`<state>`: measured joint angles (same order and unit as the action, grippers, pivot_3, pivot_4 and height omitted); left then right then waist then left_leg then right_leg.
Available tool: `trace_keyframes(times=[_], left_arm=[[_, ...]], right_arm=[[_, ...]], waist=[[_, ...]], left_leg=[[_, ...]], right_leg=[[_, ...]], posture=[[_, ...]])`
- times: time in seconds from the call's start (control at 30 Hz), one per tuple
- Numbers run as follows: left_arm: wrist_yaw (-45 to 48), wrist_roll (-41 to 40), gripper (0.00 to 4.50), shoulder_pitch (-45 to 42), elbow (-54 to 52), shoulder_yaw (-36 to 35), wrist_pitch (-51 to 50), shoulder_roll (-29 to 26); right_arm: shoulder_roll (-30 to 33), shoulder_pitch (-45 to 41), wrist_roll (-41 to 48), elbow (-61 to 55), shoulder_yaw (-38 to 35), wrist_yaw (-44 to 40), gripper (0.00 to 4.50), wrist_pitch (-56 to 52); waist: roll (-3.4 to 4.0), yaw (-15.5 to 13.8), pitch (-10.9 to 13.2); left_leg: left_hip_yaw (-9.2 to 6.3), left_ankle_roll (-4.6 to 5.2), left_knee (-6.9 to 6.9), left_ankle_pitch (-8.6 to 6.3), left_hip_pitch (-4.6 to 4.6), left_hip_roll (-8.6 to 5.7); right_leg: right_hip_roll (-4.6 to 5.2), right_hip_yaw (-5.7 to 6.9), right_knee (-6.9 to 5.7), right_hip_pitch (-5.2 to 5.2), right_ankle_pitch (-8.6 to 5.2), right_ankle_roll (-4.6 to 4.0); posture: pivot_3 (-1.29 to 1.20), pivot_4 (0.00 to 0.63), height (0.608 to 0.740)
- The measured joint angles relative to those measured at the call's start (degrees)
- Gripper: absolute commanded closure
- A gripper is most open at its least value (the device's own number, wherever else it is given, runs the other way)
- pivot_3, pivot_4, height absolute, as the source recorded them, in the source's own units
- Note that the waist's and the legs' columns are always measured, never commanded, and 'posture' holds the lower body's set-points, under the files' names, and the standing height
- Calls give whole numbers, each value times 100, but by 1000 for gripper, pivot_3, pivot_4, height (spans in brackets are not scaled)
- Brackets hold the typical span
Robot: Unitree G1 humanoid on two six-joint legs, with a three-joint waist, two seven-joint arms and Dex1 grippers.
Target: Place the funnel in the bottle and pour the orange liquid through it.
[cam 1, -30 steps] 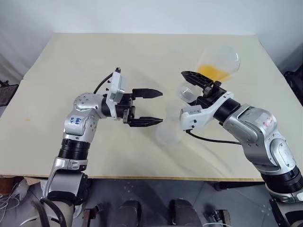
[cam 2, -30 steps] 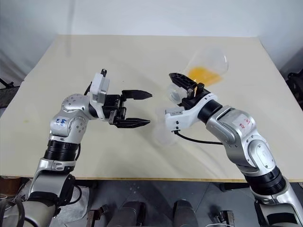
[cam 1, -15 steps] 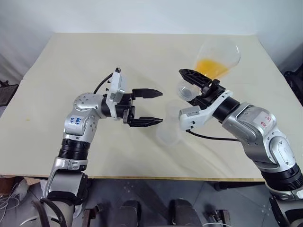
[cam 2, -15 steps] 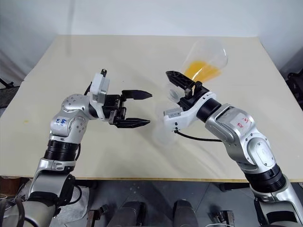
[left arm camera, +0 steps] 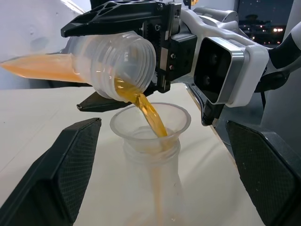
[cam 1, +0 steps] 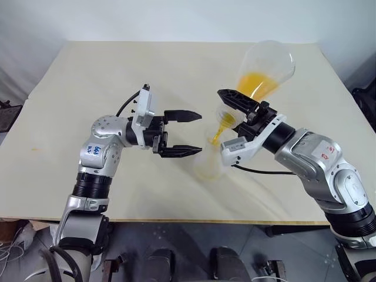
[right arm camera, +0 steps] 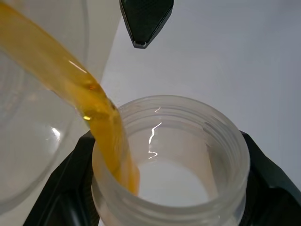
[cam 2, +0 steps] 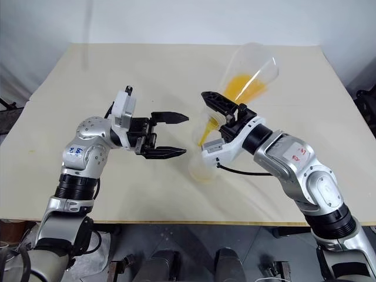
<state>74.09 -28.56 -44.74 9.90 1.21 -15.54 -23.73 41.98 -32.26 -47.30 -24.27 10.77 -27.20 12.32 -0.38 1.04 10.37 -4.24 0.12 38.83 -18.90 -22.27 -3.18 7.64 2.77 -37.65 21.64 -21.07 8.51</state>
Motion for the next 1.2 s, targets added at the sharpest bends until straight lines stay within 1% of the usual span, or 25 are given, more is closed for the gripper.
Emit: trace_keyframes(times=[0.23, 0.5, 1.2], left_arm=[[0, 0, 0, 0, 1, 0, 0, 2], [-2, 0, 0, 0, 0, 0, 0, 3], [-13, 0, 0, 0, 0, -1, 0, 3]], right_arm=[[1, 3, 0, 70, -22, 5, 1658, 15], [3, 3, -8, 174, -176, 51, 1658, 38], [2, 1, -131, 221, -180, 61, 1658, 273]], waist=[[0, 54, 0], [0, 55, 0], [0, 55, 0]], left_leg=[[-1, 0, 0, 0, 1, 1], [-1, 0, 1, 0, 1, 1], [-1, 0, 3, 0, 1, 1]], right_leg=[[0, 0, -3, 0, 0, 0], [0, 0, -5, 0, 0, 0], [0, -1, -6, 0, 0, 0]], posture=[[0, 150, 740], [0, 150, 740], [0, 150, 740]])
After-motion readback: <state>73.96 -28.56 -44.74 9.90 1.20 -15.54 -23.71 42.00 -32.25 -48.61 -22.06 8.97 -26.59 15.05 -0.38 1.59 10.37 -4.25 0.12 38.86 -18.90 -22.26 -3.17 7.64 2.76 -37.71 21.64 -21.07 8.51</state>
